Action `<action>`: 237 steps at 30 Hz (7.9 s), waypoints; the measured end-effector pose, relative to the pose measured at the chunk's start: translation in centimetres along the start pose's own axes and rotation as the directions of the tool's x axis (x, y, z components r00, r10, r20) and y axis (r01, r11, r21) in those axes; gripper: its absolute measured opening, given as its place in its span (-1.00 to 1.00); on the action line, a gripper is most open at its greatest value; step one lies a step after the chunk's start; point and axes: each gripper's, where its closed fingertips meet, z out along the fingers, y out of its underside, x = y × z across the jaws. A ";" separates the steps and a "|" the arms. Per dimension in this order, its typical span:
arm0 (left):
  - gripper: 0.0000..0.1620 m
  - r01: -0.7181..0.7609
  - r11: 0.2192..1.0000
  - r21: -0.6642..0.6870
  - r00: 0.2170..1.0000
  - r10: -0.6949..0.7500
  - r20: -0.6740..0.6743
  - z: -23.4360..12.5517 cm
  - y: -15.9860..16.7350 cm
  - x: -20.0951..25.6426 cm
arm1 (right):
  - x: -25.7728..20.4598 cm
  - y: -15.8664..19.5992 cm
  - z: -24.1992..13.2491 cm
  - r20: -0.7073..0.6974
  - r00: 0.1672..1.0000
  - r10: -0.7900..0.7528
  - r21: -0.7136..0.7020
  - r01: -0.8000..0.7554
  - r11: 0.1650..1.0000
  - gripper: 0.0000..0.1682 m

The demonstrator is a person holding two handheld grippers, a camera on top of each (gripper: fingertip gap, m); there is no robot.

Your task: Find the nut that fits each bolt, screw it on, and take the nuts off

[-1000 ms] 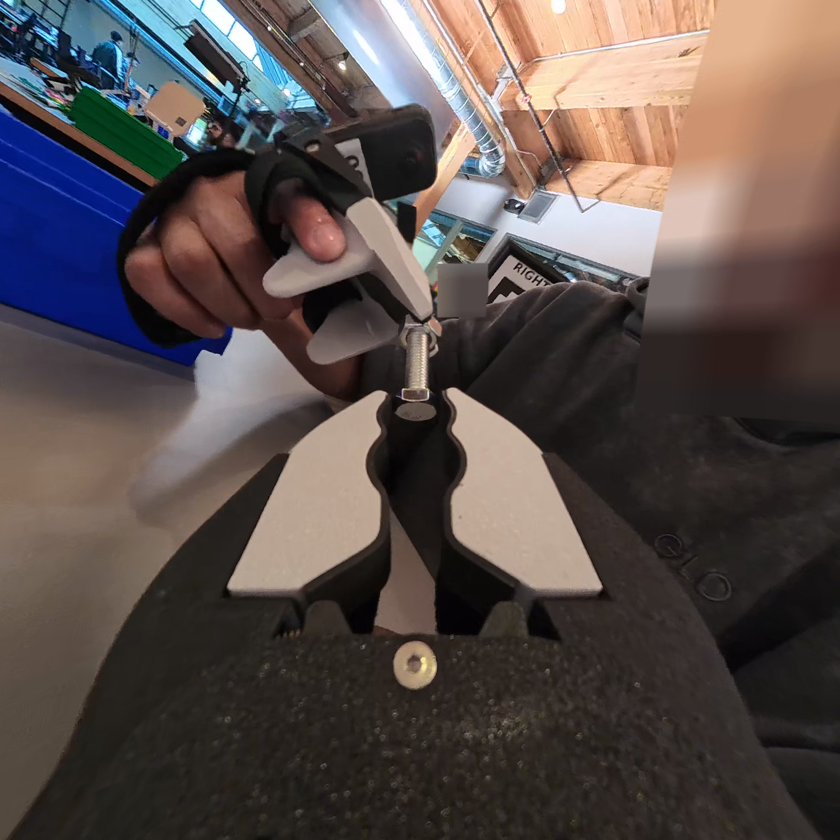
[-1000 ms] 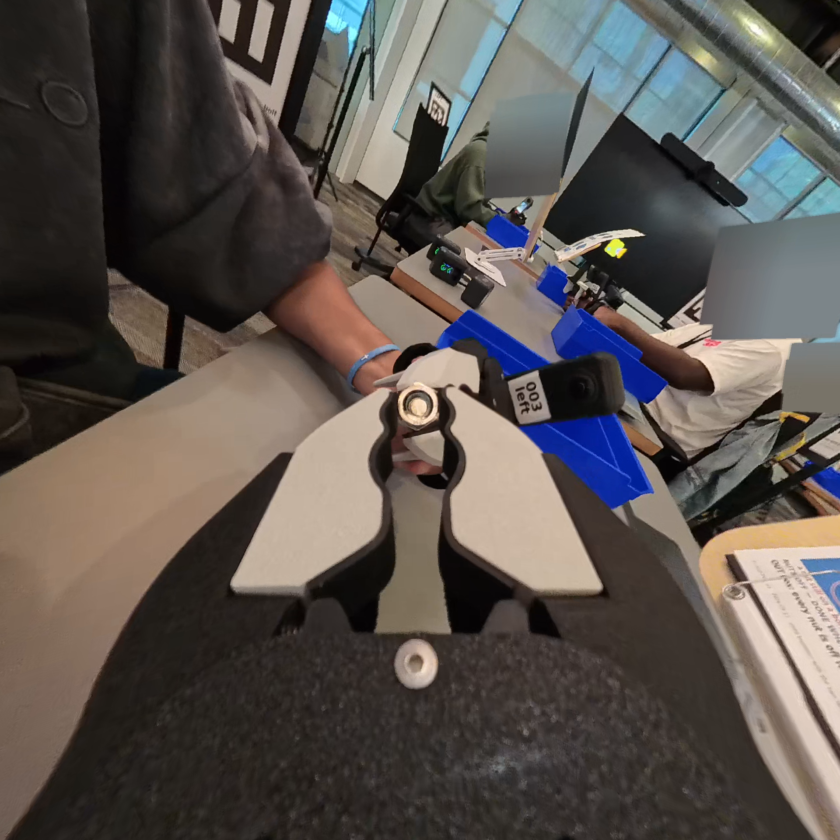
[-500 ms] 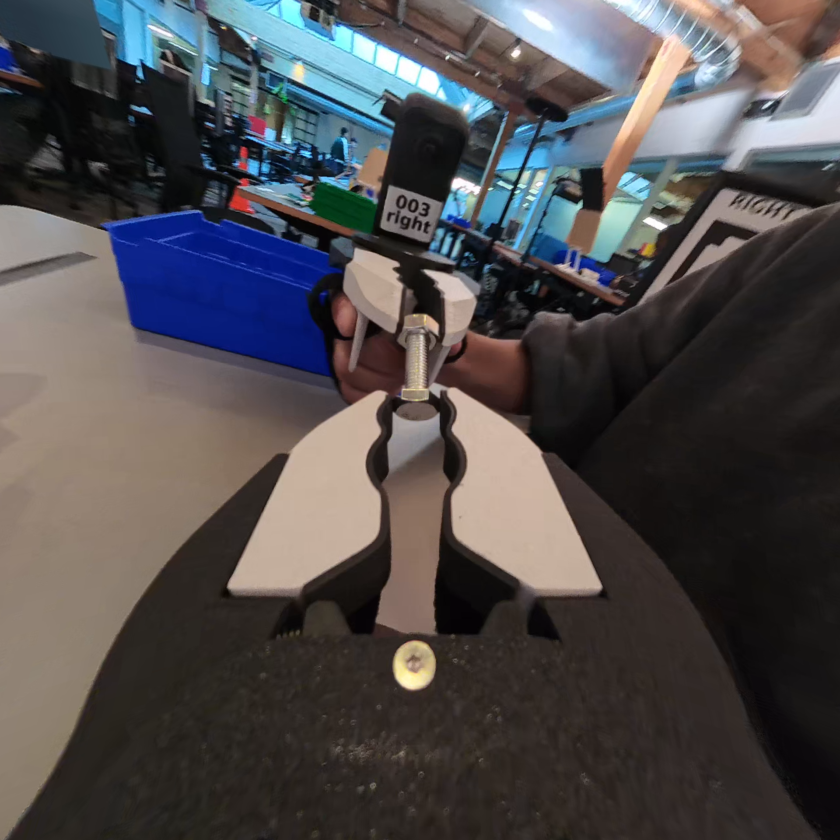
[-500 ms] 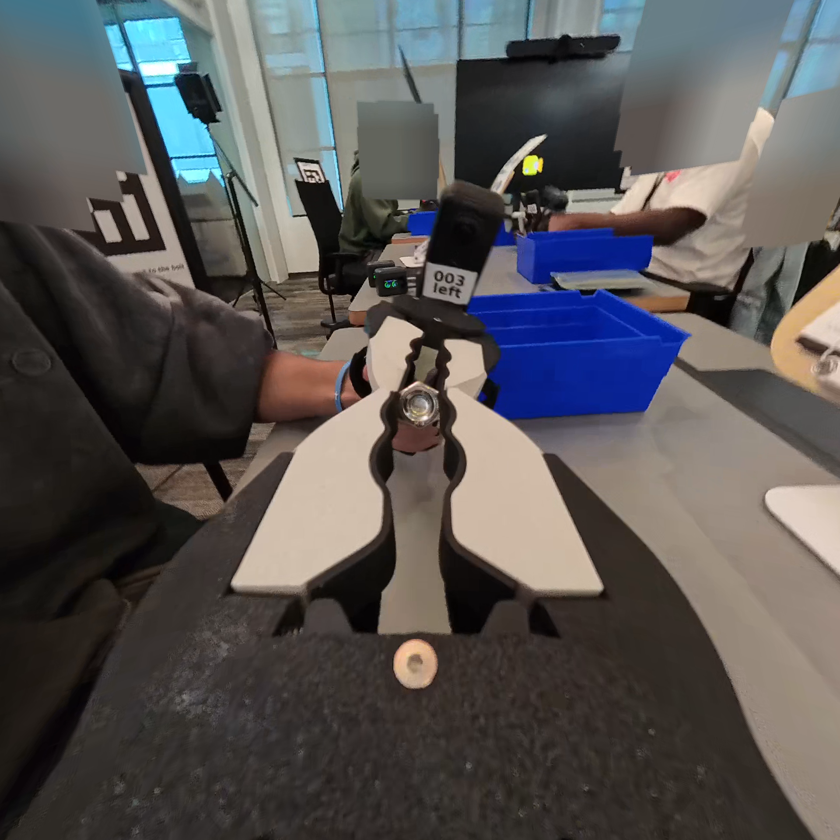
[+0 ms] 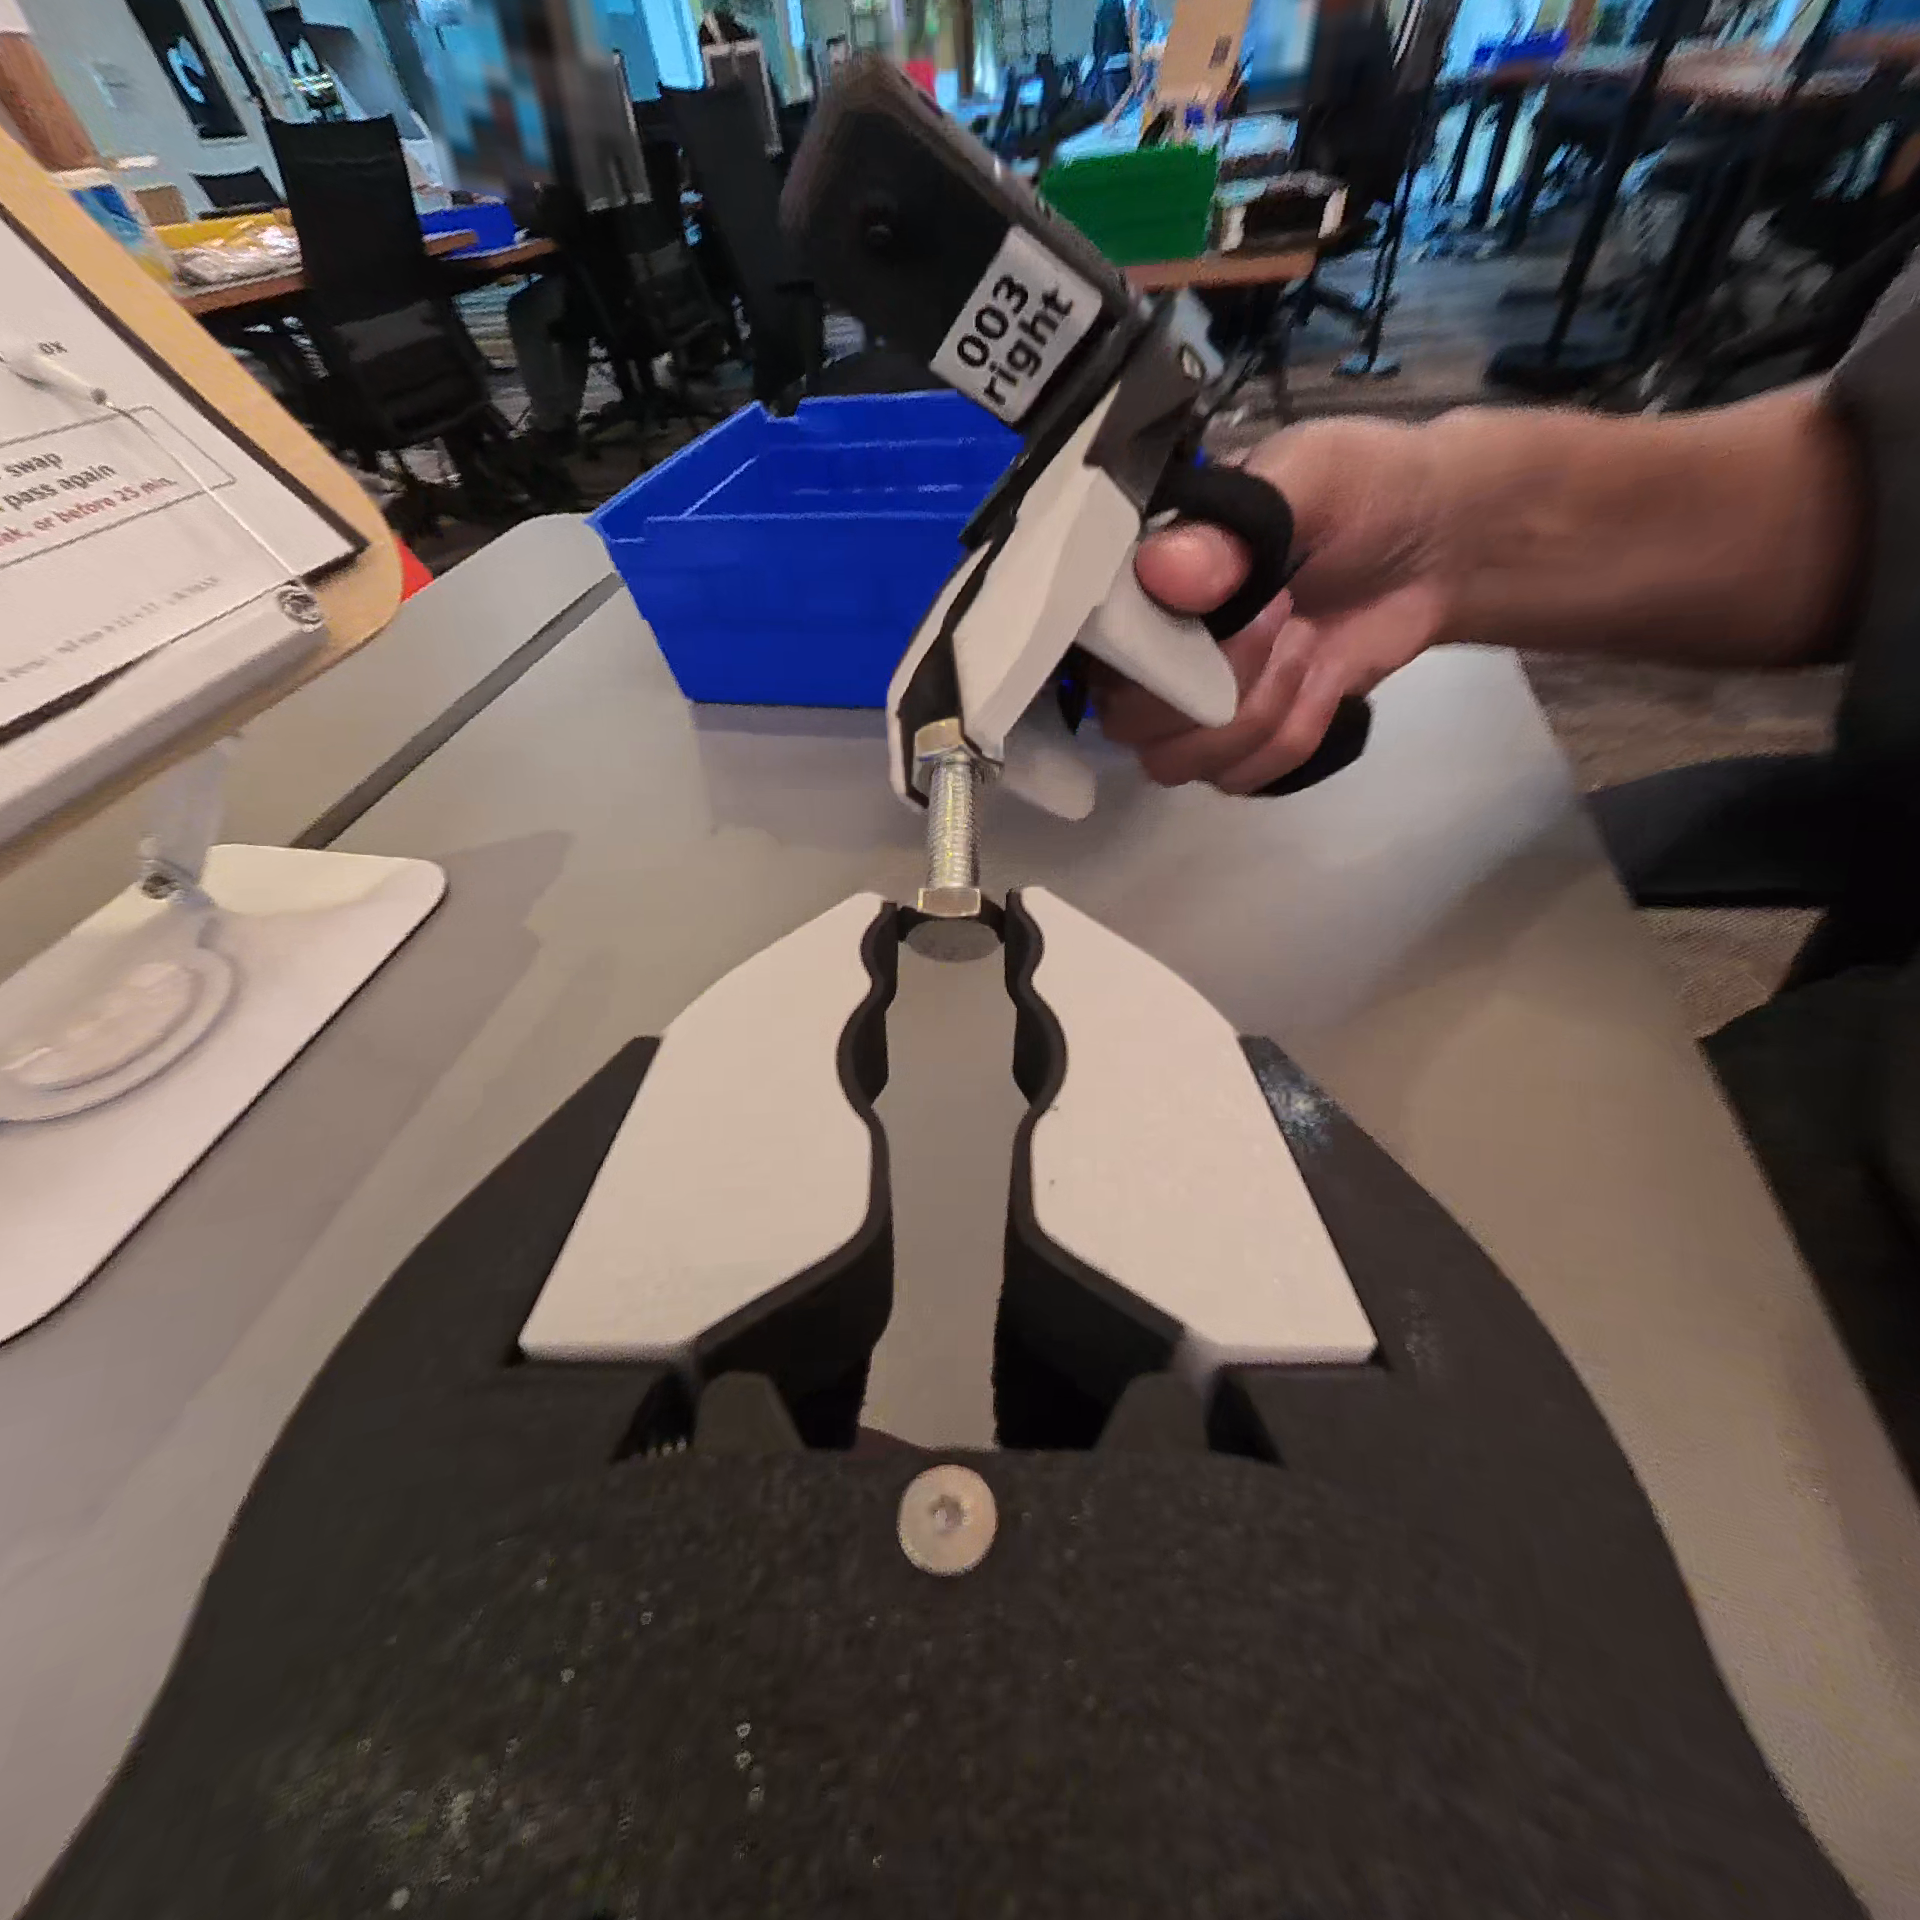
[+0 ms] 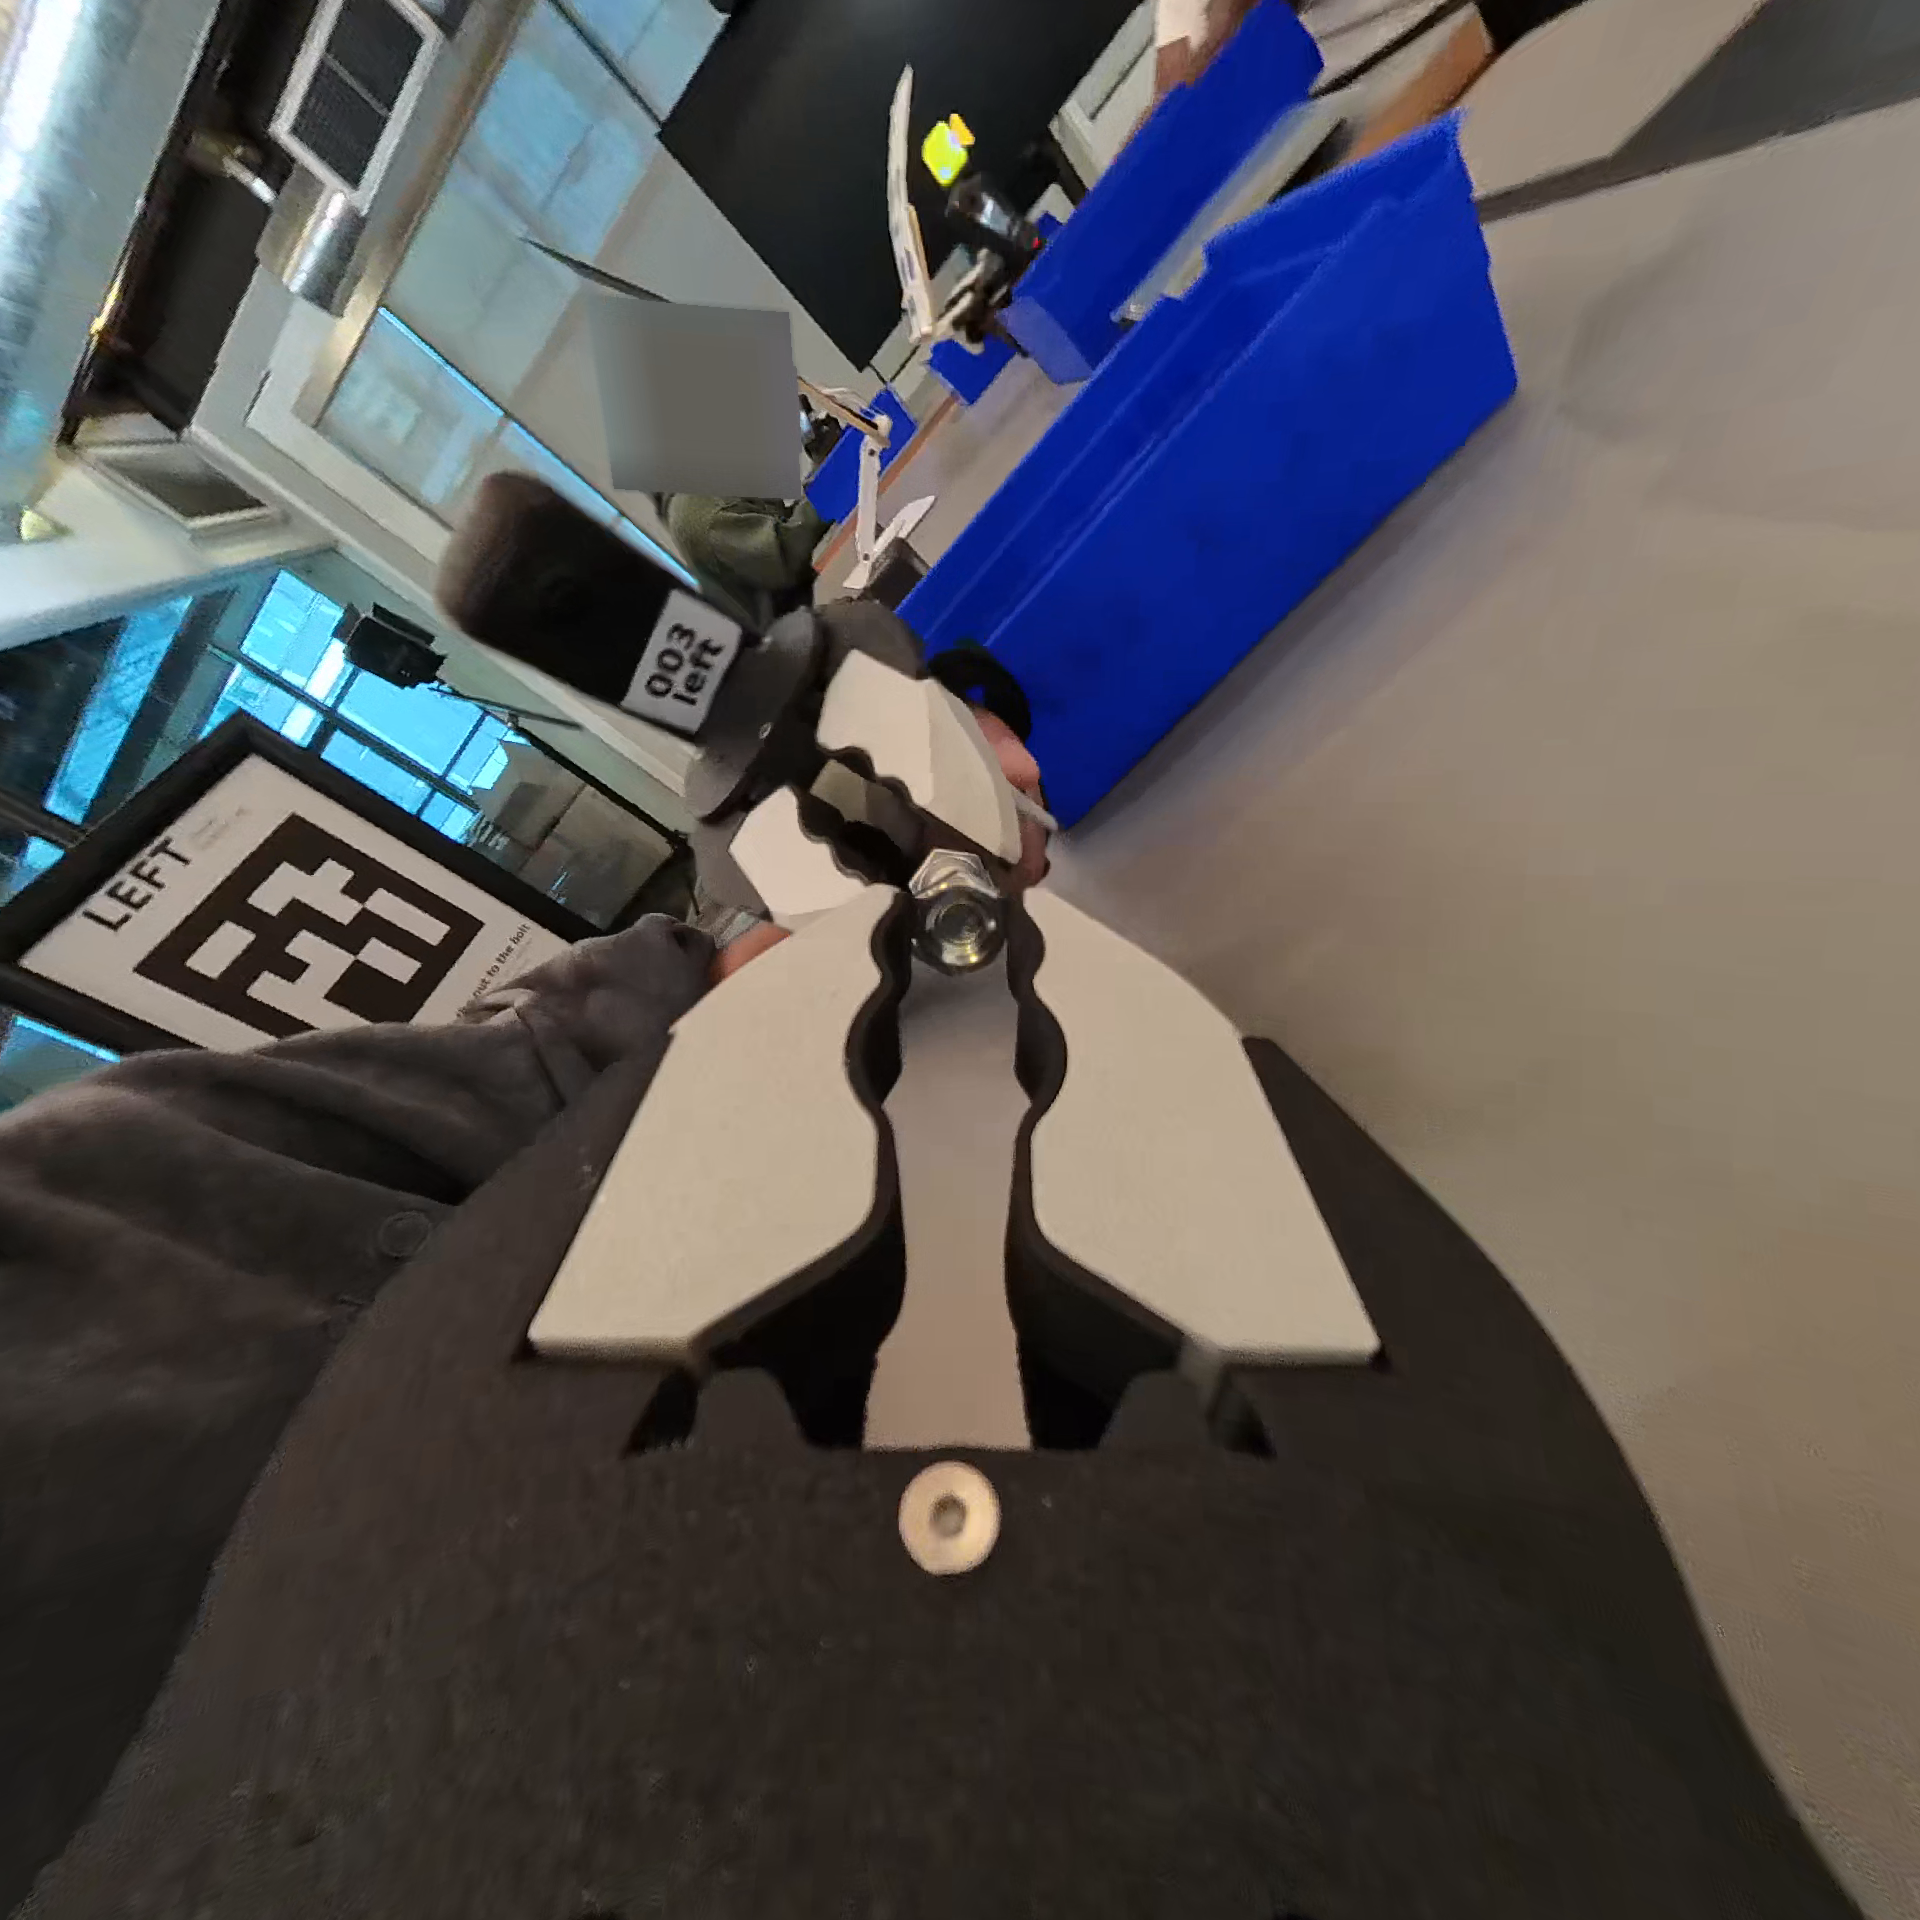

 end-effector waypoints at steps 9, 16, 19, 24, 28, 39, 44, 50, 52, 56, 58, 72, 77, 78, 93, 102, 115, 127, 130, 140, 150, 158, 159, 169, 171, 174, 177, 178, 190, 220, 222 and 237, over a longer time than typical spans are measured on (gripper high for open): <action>-0.77 -0.096 0.989 -0.112 0.993 0.102 0.053 1.1 2.0 0.0 | 1.9 1.5 -0.4 -0.003 0.936 0.352 -0.026 -0.352 0.936 -0.79; -0.77 0.042 0.999 -0.015 0.999 -0.042 0.009 0.4 0.9 -0.5 | 0.5 0.8 0.1 0.015 0.983 0.183 -0.038 -0.182 0.983 -0.57; -0.77 0.111 0.994 0.018 0.994 -0.110 -0.015 0.1 0.8 -1.0 | 0.7 0.2 -0.2 0.012 0.994 0.113 -0.011 -0.113 0.994 -0.53; -0.77 0.270 0.959 0.084 0.956 -0.256 -0.144 -0.5 -0.3 -0.6 | 0.6 -0.2 -0.9 -0.024 0.947 -0.321 -0.042 0.319 0.947 -0.40; -0.76 0.387 0.918 0.086 0.897 -0.354 -0.266 -1.0 -0.6 -0.1 | -1.1 -0.7 -0.9 -0.046 0.667 -0.743 -0.038 0.742 0.669 -0.40; -0.76 0.404 0.913 0.058 0.878 -0.369 -0.305 -0.6 0.0 0.4 | -1.2 1.4 0.7 0.007 0.433 -0.901 -0.068 0.900 0.431 -0.43; -0.76 0.417 0.906 0.067 0.869 -0.376 -0.323 -0.8 -0.2 0.5 | -1.7 0.7 0.1 -0.033 0.441 -0.897 0.016 0.898 0.440 -0.48; -0.76 0.459 0.885 0.072 0.834 -0.402 -0.377 -0.9 -0.6 1.0 | -0.6 1.3 -0.2 -0.050 0.369 -0.928 -0.050 0.927 0.371 -0.55; -0.77 0.463 0.884 0.066 0.830 -0.406 -0.383 -0.9 -0.5 1.0 | -0.7 1.3 -0.3 -0.063 0.332 -0.941 -0.052 0.941 0.335 -0.63; -0.76 0.459 0.888 0.032 0.821 -0.411 -0.396 -0.8 -0.1 1.4 | -0.6 1.6 -0.1 -0.097 0.217 -0.971 -0.074 0.972 0.225 -0.77; -0.76 0.464 0.886 0.014 0.814 -0.420 -0.402 -0.7 0.1 1.5 | -0.5 1.8 -0.1 -0.115 0.153 -0.981 -0.095 0.982 0.164 -0.77; -0.77 0.100 0.995 -0.019 0.993 -0.101 -0.054 -0.2 1.9 -0.9 | 1.9 0.9 1.0 0.076 0.993 -0.090 -0.072 0.096 0.993 -0.78; -0.77 0.175 0.985 0.008 0.979 -0.173 -0.107 -0.5 1.3 -0.7 | 1.2 1.6 0.5 0.162 0.978 -0.133 -0.112 0.152 0.982 -0.48; -0.77 0.209 0.978 0.016 0.970 -0.205 -0.131 -0.6 1.2 -0.7 | 1.4 1.7 0.3 0.115 0.964 -0.242 -0.124 0.255 0.959 -0.39; -0.76 0.443 0.896 -0.012 0.802 -0.402 -0.442 -1.4 0.2 2.1 | -0.9 2.8 0.5 -0.138 -0.109 -0.984 -0.292 0.954 -0.064 -0.69; -0.76 0.399 0.916 0.036 0.850 -0.355 -0.389 -1.6 0.0 1.3 | -0.8 2.2 1.1 -0.059 0.588 -0.806 -0.122 0.798 0.591 -0.79; -0.76 0.401 0.913 0.081 0.874 -0.354 -0.333 -1.7 -0.4 0.2 | 0.0 0.7 0.0 -0.147 0.579 -0.802 -0.072 0.802 0.593 -0.41; -0.76 0.471 0.882 0.005 0.793 -0.420 -0.441 -1.4 0.2 1.6 | -0.3 2.8 0.8 -0.201 -0.212 -0.956 -0.346 0.929 -0.133 -0.76; -0.76 0.453 0.891 0.008 0.803 -0.404 -0.437 -1.4 0.2 1.7 | -0.4 2.9 0.8 -0.193 -0.110 -0.975 -0.310 0.950 -0.046 -0.77; -0.76 0.335 0.938 0.084 0.906 -0.296 -0.302 -1.9 -0.3 0.2 | -1.0 0.4 1.8 0.160 0.985 -0.068 0.048 0.061 0.997 -0.76; -0.76 0.435 0.894 0.107 0.856 -0.374 -0.356 -2.4 -0.8 -0.3 | -0.2 0.6 0.4 -0.169 0.592 -0.788 -0.104 0.785 0.611 -0.39; -0.77 0.470 0.880 0.065 0.815 -0.405 -0.414 -2.0 -0.4 0.6 | 0.1 2.3 1.5 -0.239 -0.203 -0.950 -0.408 0.909 -0.092 -0.52; -0.76 0.465 0.884 0.057 0.815 -0.402 -0.418 -1.9 -0.4 0.8 | 0.1 2.1 1.4 -0.249 -0.216 -0.944 -0.408 0.907 -0.100 -0.56; -0.76 0.381 0.920 0.094 0.874 -0.326 -0.360 -2.1 -0.7 0.7 | -0.5 2.2 1.8 -0.099 0.676 -0.731 -0.120 0.721 0.683 -0.78; -0.76 0.363 0.925 0.113 0.890 -0.308 -0.336 -2.2 -0.8 0.4 | -0.8 1.4 2.0 -0.025 0.869 -0.494 -0.027 0.493 0.869 -0.79; -0.76 0.320 0.940 0.115 0.914 -0.275 -0.297 -2.1 -0.8 0.3 | -1.3 0.3 1.8 0.183 0.981 -0.062 0.056 0.052 0.997 -0.79; -0.77 0.281 0.955 0.098 0.936 -0.250 -0.246 -1.6 -0.3 0.1 | -0.6 0.7 1.6 0.283 0.945 0.165 0.007 -0.174 0.985 -0.79; -0.76 0.291 0.951 0.104 0.933 -0.257 -0.252 -1.6 -0.4 0.1 | -0.6 0.9 1.6 0.292 0.943 0.158 -0.003 -0.164 0.986 -0.79; -0.77 0.516 0.846 0.135 0.804 -0.423 -0.419 -2.6 -1.5 -0.4 | -0.4 1.2 0.3 -0.310 -0.144 -0.940 -0.358 0.933 -0.025 -0.58; -0.77 0.367 0.905 0.216 0.915 -0.309 -0.259 -2.8 -2.1 -1.1 | 0.6 1.1 1.3 0.044 0.958 -0.282 0.008 0.282 0.959 -0.54; -0.76 0.439 0.869 0.230 0.878 -0.360 -0.315 -3.3 -2.5 -1.4 | 1.6 0.8 0.7 -0.167 0.759 -0.629 -0.076 0.626 0.776 -0.42; -0.77 0.490 0.870 0.051 0.783 -0.414 -0.464 -1.4 -0.3 1.7 | -0.2 2.4 0.5 -0.242 -0.097 -0.965 -0.345 0.938 -0.007 -0.79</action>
